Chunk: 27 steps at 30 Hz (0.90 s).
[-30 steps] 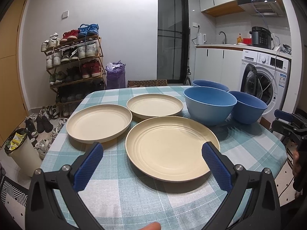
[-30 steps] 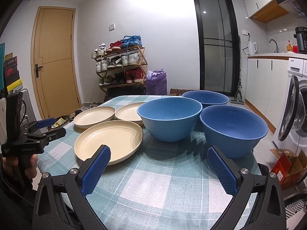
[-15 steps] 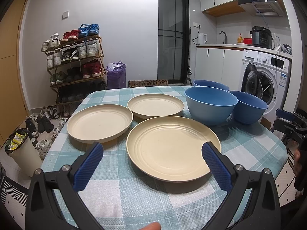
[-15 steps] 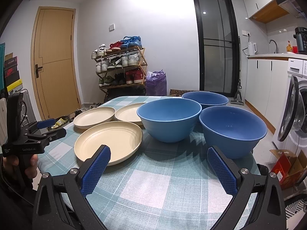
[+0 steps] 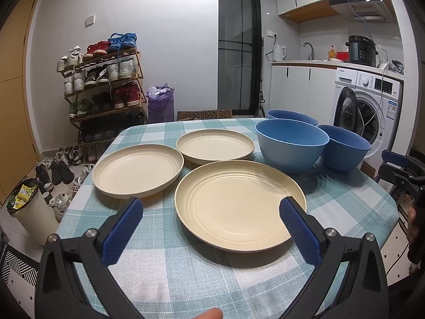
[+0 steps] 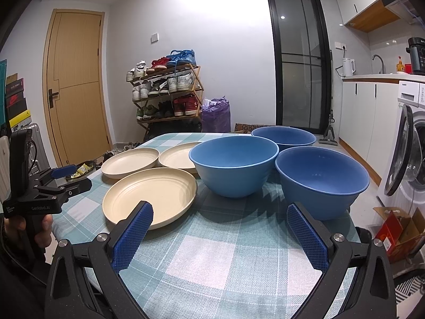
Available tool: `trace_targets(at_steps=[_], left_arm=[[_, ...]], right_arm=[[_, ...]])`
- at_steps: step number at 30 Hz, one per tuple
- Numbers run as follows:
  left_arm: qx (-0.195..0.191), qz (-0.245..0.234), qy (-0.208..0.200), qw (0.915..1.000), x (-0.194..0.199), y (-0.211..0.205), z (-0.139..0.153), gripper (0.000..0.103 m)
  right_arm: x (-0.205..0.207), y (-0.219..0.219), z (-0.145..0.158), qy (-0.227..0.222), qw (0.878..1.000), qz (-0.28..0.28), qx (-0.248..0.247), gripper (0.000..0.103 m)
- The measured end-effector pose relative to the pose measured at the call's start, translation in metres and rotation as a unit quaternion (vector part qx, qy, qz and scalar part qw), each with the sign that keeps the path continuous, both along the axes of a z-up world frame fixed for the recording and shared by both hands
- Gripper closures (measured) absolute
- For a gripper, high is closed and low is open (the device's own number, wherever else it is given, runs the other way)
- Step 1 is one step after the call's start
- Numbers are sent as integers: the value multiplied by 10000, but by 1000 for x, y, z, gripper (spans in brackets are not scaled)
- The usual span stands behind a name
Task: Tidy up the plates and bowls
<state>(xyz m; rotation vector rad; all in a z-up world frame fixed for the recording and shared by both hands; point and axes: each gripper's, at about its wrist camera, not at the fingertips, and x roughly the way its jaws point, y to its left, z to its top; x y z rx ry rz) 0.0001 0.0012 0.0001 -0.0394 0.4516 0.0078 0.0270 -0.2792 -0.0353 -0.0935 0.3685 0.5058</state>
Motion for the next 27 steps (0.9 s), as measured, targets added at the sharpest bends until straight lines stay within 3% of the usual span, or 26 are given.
trace_targets(at_steps=[27], left_arm=[[60,-35,45,10000,4,-2,5,0]], right_arm=[[4,5,16,-25,9998,42,-177,0]])
